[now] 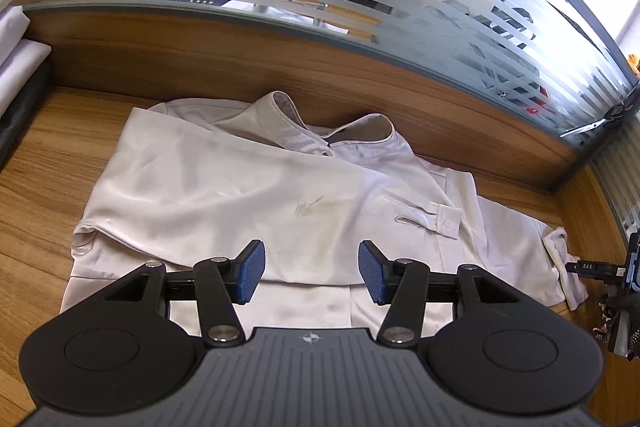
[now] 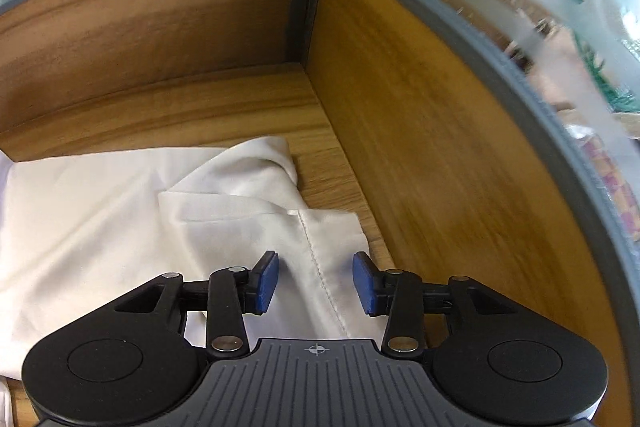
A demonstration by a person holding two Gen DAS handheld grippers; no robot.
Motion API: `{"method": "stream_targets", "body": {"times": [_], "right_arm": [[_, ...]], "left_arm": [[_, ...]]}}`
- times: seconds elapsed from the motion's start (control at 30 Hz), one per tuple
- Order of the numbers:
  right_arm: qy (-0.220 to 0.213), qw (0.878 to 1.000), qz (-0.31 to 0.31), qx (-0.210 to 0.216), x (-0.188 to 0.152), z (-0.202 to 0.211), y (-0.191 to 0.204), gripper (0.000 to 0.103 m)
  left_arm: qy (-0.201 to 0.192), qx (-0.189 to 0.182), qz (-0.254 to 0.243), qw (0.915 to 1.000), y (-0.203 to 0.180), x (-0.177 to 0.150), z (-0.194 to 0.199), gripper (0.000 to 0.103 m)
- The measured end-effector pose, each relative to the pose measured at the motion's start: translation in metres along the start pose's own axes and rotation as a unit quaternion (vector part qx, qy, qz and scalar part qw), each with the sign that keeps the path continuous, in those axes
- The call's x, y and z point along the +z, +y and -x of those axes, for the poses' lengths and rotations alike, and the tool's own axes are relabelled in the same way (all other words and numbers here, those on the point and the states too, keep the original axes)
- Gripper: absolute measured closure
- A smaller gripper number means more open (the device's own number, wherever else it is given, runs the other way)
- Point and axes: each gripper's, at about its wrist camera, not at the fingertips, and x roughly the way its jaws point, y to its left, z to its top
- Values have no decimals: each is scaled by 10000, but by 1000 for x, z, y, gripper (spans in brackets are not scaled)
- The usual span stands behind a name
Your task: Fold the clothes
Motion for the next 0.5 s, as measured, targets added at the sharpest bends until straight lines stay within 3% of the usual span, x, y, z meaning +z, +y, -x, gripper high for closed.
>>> {"method": "stream_targets", "body": {"times": [0.03, 0.07, 0.1, 0.17, 0.37, 0.5], "right_arm": [[11, 9999, -77, 64, 1, -3, -3, 60], [24, 9997, -177, 152, 1, -4, -6, 69], [-26, 9994, -266, 236, 1, -2, -7, 85], [-163, 9982, -417, 397, 2, 4, -10, 96], [-552, 9932, -621, 819, 10, 46, -1, 97], [-689, 9856, -781, 1335, 18, 83, 26, 97]], "left_arm": [[8, 21, 10, 10000, 0, -1, 0, 45], [12, 42, 28, 10000, 1, -1, 1, 45], [21, 51, 55, 10000, 2, -2, 1, 45], [39, 47, 105, 9999, 4, -3, 1, 45], [-54, 21, 113, 9999, 9, -3, 6, 45], [-133, 0, 117, 9998, 15, -1, 11, 45]]}}
